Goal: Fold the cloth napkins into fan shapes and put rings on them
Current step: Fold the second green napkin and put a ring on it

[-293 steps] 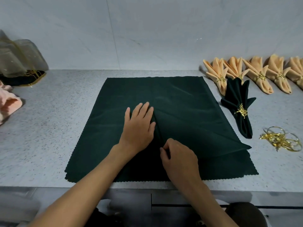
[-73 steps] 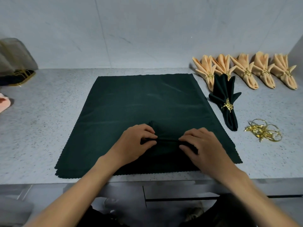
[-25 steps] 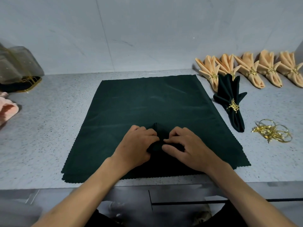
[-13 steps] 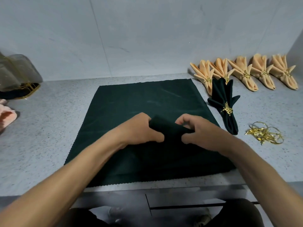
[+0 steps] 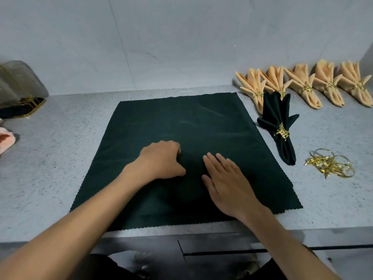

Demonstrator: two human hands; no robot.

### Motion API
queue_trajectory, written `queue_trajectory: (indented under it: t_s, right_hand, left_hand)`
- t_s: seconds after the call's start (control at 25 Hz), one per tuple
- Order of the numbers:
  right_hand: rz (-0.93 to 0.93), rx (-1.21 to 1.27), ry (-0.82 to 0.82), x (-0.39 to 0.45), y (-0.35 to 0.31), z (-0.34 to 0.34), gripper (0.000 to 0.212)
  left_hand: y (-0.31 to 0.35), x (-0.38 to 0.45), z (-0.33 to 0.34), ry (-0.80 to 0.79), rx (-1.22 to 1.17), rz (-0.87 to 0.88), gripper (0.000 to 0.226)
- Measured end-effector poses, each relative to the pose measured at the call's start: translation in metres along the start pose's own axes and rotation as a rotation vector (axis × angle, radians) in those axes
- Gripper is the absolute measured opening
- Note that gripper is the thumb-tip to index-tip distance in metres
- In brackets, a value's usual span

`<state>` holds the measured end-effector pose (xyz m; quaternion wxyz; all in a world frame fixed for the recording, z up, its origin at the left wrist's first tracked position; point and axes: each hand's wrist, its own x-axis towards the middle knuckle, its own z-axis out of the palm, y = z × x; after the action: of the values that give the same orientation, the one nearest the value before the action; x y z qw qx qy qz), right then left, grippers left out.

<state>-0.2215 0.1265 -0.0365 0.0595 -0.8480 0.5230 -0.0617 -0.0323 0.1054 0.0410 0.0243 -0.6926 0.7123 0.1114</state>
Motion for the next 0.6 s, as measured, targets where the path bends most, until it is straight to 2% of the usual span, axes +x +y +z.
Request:
queue_trajectory:
  t_s: [0.04,0.08,0.16,0.24,0.36,0.6]
  right_hand:
    - [0.006,-0.014,0.025,0.0,-0.001,0.003,0.081]
    - [0.005,-0.024,0.052,0.0,-0.002,0.005,0.078]
    - [-0.01,-0.03,0.077,-0.001,-0.002,0.006,0.077]
    - [-0.017,-0.017,0.036,-0.001,0.002,0.005,0.08]
    - [0.043,-0.041,-0.006,-0.008,0.008,0.0,0.082]
    - [0.202,-0.072,-0.038,-0.035,0.029,-0.004,0.077]
  left_hand:
    - [0.005,-0.006,0.008,0.201,0.074,0.128,0.042]
    - [0.01,-0.012,0.02,0.288,0.036,0.272,0.047]
    - [0.017,-0.02,0.051,0.158,-0.09,0.458,0.057]
    - [0.01,-0.021,0.078,0.077,-0.074,0.429,0.062]
    - [-0.001,-0.018,0.092,0.138,-0.027,0.369,0.07]
    - [-0.004,-0.022,0.086,0.123,0.018,0.422,0.058]
